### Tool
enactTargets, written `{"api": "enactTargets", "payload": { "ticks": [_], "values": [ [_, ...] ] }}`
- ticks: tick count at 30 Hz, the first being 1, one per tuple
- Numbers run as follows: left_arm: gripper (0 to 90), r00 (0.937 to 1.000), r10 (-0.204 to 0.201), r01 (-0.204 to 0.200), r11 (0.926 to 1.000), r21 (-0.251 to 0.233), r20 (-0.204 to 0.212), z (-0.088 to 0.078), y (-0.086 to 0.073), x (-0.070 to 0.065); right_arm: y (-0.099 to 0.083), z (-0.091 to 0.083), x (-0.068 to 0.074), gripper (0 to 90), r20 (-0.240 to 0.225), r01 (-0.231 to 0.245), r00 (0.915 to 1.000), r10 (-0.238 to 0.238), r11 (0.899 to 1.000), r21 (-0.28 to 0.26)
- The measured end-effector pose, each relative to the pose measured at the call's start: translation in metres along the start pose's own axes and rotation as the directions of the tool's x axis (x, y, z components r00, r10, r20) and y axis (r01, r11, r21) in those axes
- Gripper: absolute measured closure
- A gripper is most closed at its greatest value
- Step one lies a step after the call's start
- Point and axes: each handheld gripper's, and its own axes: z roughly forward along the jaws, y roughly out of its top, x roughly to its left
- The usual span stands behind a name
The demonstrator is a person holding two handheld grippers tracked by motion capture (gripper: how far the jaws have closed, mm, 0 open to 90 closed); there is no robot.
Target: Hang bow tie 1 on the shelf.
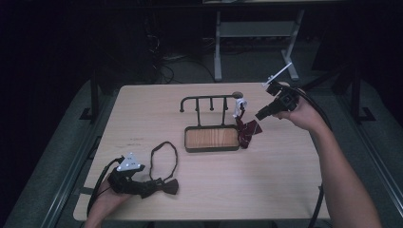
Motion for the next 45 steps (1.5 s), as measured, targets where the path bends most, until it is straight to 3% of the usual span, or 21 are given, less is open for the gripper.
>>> {"api": "enactTargets", "payload": {
  "ticks": [15, 31, 45],
  "values": [
    [27.4, 1.0000, -0.002, 0.002, 1.0000, 0.000, 0.002, 0.001, 0.000, 0.000, -0.012, 0.001, 0.002, 64.6, -0.013, -0.007, 0.9999, 0.006, 1.000, -0.019],
    [27.3, 1.0000, 0.005, -0.005, 1.0000, 0.006, -0.002, 0.001, -0.001, 0.001, -0.029, 0.008, 0.006, 50.3, -0.038, -0.015, 0.9992, 0.013, 0.999, -0.043],
    [27.3, 1.0000, 0.006, -0.006, 0.9999, 0.010, -0.002, 0.001, 0.000, 0.001, -0.050, 0.012, 0.010, 49.2, -0.051, -0.020, 0.9985, 0.017, 0.998, -0.054]
  ]
}}
